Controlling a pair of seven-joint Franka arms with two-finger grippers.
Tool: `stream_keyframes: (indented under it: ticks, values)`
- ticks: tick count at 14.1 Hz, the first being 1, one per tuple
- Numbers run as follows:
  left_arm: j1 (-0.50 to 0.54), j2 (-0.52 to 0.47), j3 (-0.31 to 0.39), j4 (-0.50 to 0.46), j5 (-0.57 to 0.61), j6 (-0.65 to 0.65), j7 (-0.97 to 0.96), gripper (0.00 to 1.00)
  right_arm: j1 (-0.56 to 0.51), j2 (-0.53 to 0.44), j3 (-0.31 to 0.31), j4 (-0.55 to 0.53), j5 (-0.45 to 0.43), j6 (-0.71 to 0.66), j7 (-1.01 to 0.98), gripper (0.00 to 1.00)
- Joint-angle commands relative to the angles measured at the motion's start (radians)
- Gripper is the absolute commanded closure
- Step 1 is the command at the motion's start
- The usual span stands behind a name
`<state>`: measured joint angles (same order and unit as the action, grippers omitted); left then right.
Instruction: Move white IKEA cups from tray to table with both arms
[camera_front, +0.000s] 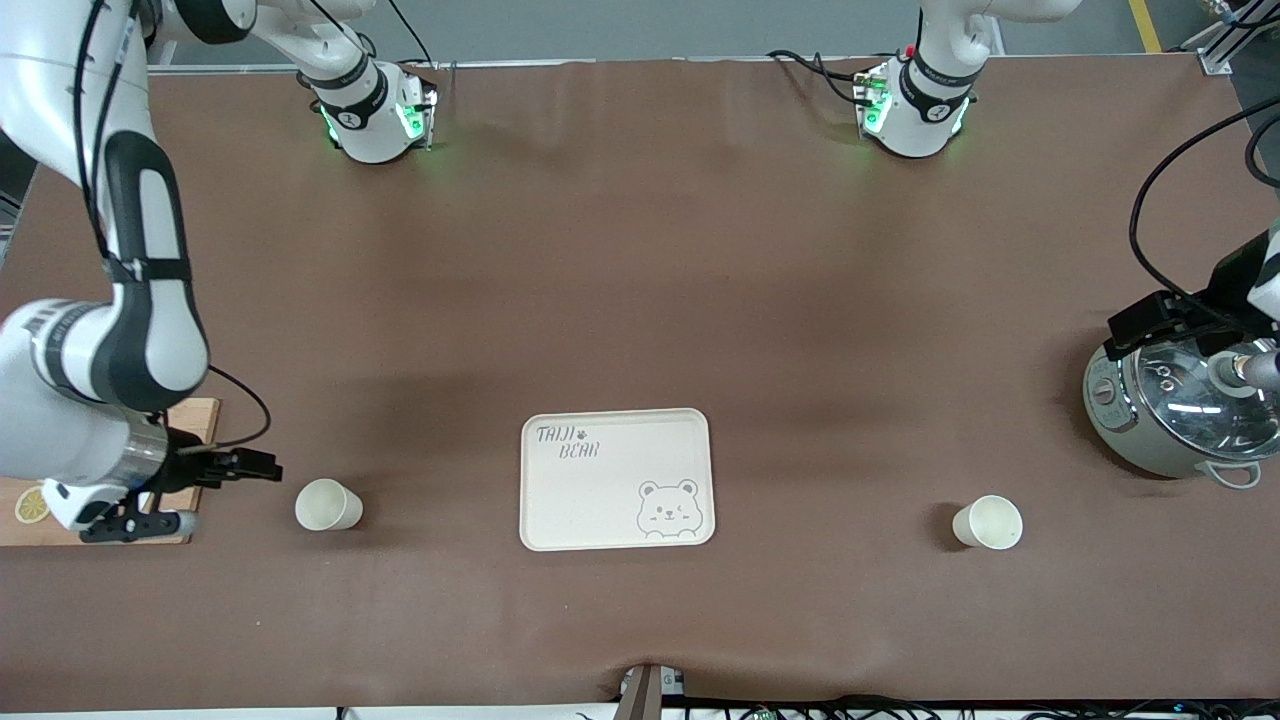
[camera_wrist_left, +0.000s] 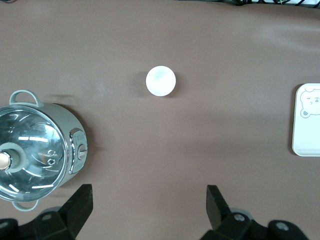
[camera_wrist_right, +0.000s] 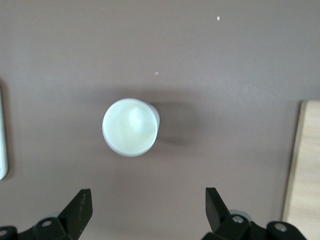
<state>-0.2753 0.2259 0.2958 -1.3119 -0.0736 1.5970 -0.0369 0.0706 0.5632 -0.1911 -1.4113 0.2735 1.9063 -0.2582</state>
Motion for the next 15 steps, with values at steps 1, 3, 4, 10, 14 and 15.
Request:
stream_keyframes:
  ticks: [1,3,4,10,14,15]
  values:
    - [0.004,-0.005,0.005,0.013,-0.012,-0.023,0.003,0.0,0.003,-0.127,-0.004,-0.026,-0.034,-0.137,0.074,0.0]
    - [0.004,-0.008,0.009,0.013,-0.008,-0.023,0.0,0.0,0.034,-0.219,0.007,-0.032,-0.147,-0.217,0.173,0.0]
    - [0.002,-0.01,0.009,0.011,-0.005,-0.023,-0.001,0.0,0.063,-0.258,0.007,-0.04,-0.189,-0.248,0.227,0.0]
    - [0.001,-0.01,0.009,0.01,0.015,-0.023,-0.009,0.0,0.142,-0.599,0.009,-0.259,-0.281,-0.319,0.33,0.0]
    - [0.001,-0.01,0.009,0.01,0.015,-0.023,-0.014,0.0,0.202,-0.638,0.028,-0.262,-0.362,-0.369,0.494,0.0]
    - [0.001,-0.01,0.009,0.01,0.015,-0.023,-0.014,0.0,0.202,-0.638,0.028,-0.262,-0.362,-0.359,0.493,0.0]
